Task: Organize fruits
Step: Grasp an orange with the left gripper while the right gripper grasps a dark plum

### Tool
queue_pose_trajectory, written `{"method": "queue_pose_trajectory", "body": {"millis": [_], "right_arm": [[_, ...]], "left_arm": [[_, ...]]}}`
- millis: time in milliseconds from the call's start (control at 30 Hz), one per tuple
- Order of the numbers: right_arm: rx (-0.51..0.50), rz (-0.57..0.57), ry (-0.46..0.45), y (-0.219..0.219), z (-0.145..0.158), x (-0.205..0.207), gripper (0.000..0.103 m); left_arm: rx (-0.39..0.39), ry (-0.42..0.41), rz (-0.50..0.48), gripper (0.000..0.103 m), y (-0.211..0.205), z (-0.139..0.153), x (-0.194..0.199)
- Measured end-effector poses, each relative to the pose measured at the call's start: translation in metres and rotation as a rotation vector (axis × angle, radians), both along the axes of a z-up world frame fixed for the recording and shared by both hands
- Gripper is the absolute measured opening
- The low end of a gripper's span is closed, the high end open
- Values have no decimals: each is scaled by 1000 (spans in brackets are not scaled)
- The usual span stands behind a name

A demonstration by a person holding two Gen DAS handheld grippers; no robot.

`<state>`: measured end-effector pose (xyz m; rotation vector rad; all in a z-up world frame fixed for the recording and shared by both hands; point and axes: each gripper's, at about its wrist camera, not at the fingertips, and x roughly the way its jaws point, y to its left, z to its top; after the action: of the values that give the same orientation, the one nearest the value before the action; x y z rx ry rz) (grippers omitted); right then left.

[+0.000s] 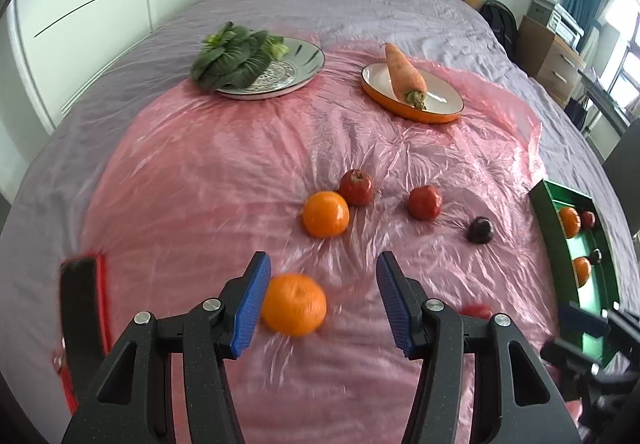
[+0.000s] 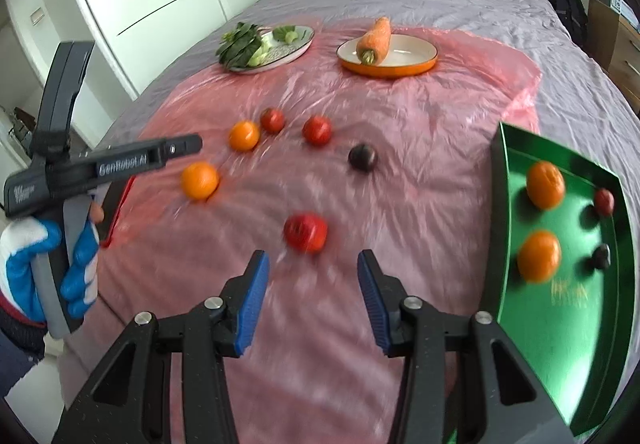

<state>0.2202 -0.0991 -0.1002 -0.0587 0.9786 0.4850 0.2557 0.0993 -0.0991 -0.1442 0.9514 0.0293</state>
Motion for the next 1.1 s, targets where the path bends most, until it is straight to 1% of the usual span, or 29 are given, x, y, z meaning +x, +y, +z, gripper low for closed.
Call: {"method": "queue_pose_trajectory", "body": {"millis": [233,333,467,567,767,867,933,967,1000,1067,1100], "right_arm": [[25,-32,-6,8,-15,60,82],[24,-44,2,11,-25,78,82],[22,-63,17,12,-39,95,82],[21,-76,28,11,-47,104,82],[-4,-83,38,15,-56,119,80],[-17,-80,45,16,-61,124,68],[-27,-78,46,16,-62,126,54],[-33,-75,46,16,-63,126,50],[-35,-73,47,16,-64,126,46],[-33,-70,48,16,-65,127,45],[-33,-70,48,16,-66,127,43]], "left_arm": [[-1,35,-22,49,-1,-20,33],[12,45,-29,49,0,-27,41],[20,58,-39,49,0,-35,51],[12,68,-37,49,0,-40,58],[43,102,-47,49,-4,-51,68],[58,111,-49,48,-6,-55,72],[63,116,-50,45,-6,-57,74],[62,118,-50,43,-6,-58,74],[59,119,-50,41,-6,-58,75],[48,123,-52,34,-4,-59,76],[41,123,-54,33,-3,-59,76]]}}
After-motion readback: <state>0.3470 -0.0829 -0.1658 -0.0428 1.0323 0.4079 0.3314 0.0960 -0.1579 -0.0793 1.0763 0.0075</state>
